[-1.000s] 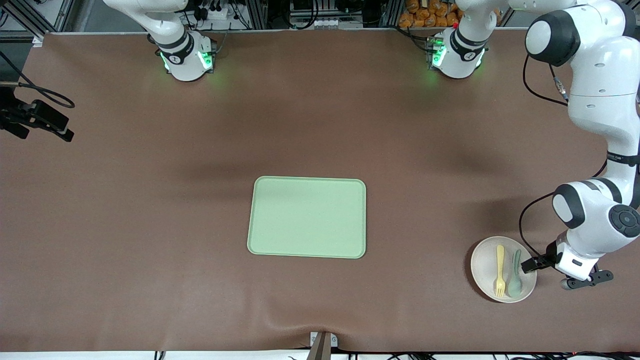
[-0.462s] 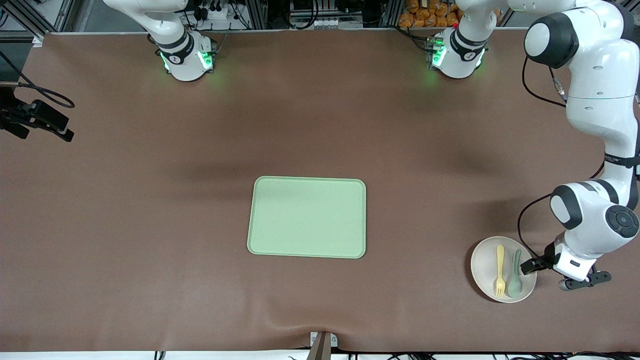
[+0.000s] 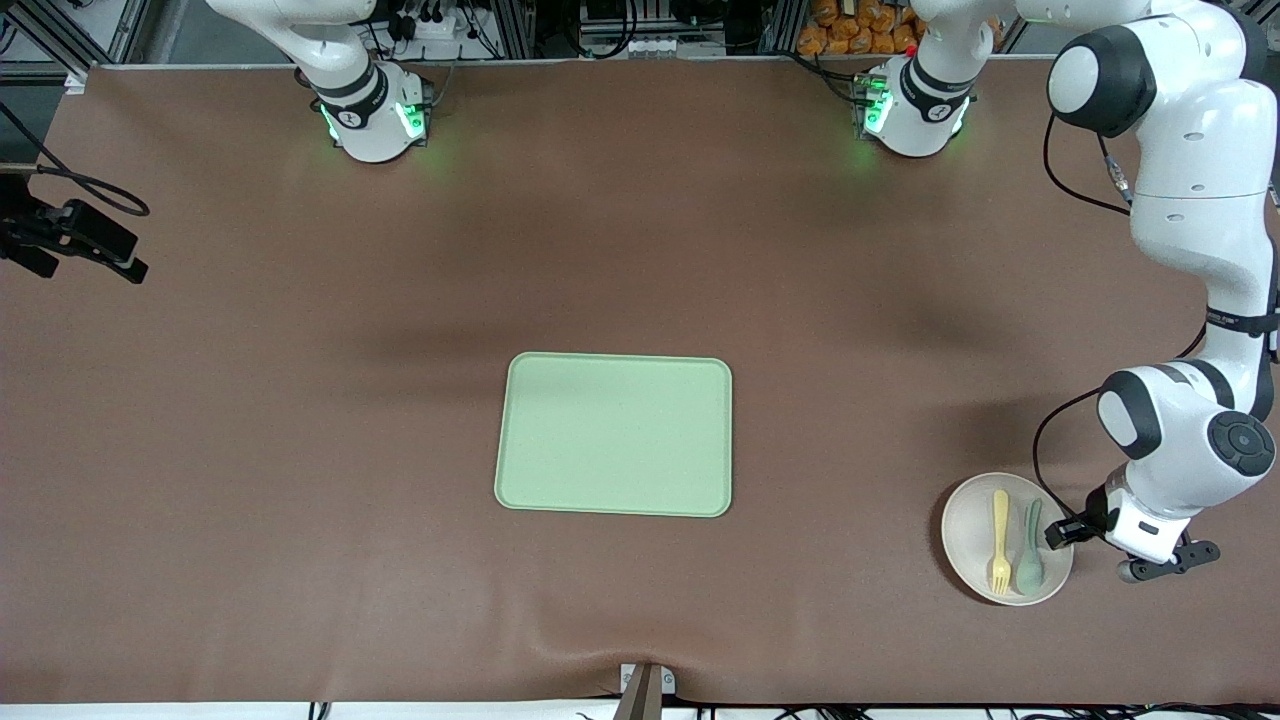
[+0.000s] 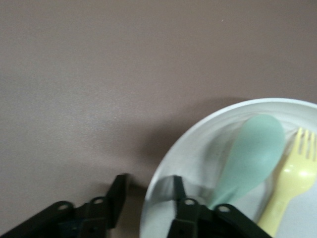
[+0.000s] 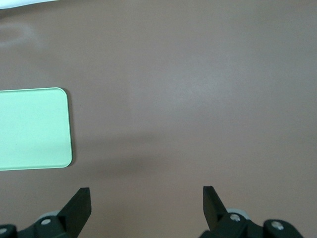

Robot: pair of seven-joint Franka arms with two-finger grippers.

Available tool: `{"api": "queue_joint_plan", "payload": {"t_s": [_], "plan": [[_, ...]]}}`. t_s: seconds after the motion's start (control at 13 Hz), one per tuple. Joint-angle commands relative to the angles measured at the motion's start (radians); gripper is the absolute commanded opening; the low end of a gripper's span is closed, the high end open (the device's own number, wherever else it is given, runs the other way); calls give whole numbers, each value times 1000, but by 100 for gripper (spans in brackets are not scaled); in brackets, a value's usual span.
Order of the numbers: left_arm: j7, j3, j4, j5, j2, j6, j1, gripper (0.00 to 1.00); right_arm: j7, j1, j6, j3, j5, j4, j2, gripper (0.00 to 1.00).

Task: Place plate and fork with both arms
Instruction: 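Lower the left gripper and close it on the plate rim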

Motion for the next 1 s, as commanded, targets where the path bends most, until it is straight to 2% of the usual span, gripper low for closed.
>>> {"api": "queue_joint_plan", "payload": {"t_s": [0.0,0.62,0.92], "plan": [[-34,2,25,2,16,7,-4,0,1,-2,-6,-1,4,0,-4,100],[-41,2,21,0,-6,7,-4,0,1,-1,-8,-1,4,-2,-4,100],[1,-87,-13,3,-37,2,8,0,1,-1,-8,-1,4,-2,-4,100]]}}
